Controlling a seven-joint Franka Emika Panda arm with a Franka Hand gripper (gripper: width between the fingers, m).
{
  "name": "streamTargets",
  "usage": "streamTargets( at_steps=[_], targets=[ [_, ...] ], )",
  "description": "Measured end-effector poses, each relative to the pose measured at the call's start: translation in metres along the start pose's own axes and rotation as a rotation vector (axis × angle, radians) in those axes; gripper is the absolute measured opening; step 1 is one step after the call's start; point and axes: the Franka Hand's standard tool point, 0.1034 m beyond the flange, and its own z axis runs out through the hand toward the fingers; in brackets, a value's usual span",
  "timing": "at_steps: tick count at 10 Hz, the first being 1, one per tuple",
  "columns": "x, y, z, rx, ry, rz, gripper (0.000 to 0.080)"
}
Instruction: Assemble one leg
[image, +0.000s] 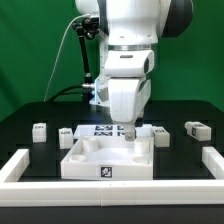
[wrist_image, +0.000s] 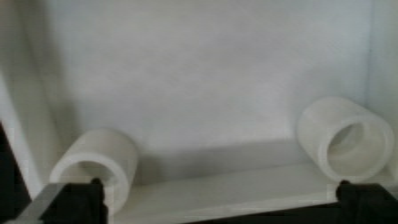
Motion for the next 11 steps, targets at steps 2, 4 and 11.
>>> streamTargets(
  at_steps=[2,4,11],
  targets=[
    [-0.011,-0.027,0.006,0.009,-0.004,0.007,0.0649],
    [-0.025,-0.049,0.015,0.027,-0.008,0.011,0.0649],
    [-0.044,-0.059,0.051,0.004,0.016,0.034,0.0504]
  ],
)
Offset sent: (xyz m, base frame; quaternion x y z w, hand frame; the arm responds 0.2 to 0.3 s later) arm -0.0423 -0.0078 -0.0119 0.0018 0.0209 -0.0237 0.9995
